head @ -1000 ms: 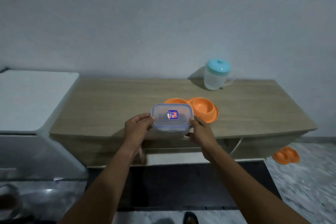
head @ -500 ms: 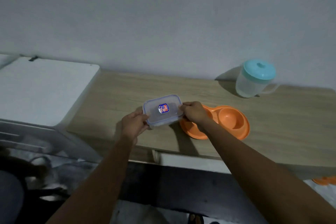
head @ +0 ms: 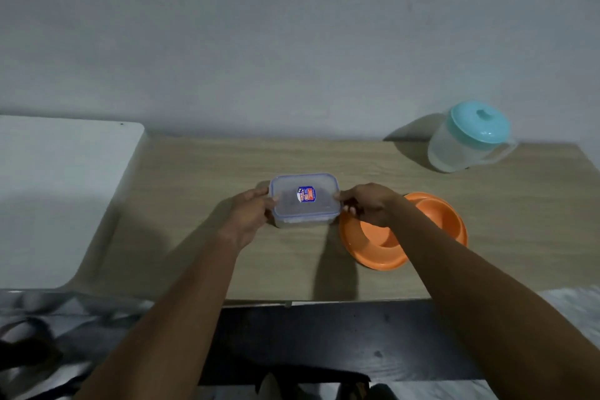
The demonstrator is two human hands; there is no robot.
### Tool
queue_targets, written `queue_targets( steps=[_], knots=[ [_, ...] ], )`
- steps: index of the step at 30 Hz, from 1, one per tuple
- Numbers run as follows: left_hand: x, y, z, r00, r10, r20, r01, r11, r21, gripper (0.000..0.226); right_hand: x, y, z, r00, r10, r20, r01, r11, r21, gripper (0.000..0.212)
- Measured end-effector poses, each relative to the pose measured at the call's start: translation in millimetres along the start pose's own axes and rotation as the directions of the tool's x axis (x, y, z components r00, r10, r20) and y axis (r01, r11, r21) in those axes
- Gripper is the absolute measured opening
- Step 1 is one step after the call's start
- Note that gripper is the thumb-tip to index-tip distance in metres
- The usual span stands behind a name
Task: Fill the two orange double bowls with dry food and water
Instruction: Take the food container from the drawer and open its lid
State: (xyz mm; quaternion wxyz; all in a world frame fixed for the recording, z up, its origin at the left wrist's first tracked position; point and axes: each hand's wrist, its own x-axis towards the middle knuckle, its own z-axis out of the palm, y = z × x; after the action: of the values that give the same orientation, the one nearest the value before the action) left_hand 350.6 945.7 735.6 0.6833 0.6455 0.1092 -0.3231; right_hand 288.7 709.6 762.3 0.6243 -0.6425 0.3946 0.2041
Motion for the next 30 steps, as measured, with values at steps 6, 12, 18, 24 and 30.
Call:
queue_targets(
  steps=[6, 12, 18, 24, 30],
  knots=[
    [10.0, 6.5, -8.9, 0.996, -0.024, 0.091, 0.017, 0.997, 0.078, 0.027, 1.3, 2.3, 2.7, 0.994, 0.105, 0.022, -0.107, 0.973, 0.205, 0.014],
    [8.3, 13.9, -5.4, 1.0, 0.016, 0.024, -0.019, 0.986, 0.167, 0.033, -6.2, 12.5, 13.9, 0.994, 0.021, -0.112, 0.014, 0.953, 0.304, 0.021],
    [9.4, 15.3, 3.8, 0.998, 0.051, -0.043, -0.042, 0.981, 0.19, 0.04, -18.5, 15.7, 33.7, 0.772, -0.325, -0.547, 0.361, 0.932, -0.044, 0.03],
    [26.6, 36.9, 16.7, 0.943, 0.326, 0.065, -0.301, 0.756, 0.581, 0.055, -35.8, 78.5, 107.6, 0.752, -0.089, -0.653, 0.377, 0.871, 0.316, 0.043],
    [53.5, 60.1, 35.8, 0.955, 0.057, 0.289, -0.27, 0.562, 0.782, 0.041, -30.2, 69.7, 119.2, 0.957, -0.029, -0.289, 0.25, 0.589, 0.769, 0.02]
  ],
)
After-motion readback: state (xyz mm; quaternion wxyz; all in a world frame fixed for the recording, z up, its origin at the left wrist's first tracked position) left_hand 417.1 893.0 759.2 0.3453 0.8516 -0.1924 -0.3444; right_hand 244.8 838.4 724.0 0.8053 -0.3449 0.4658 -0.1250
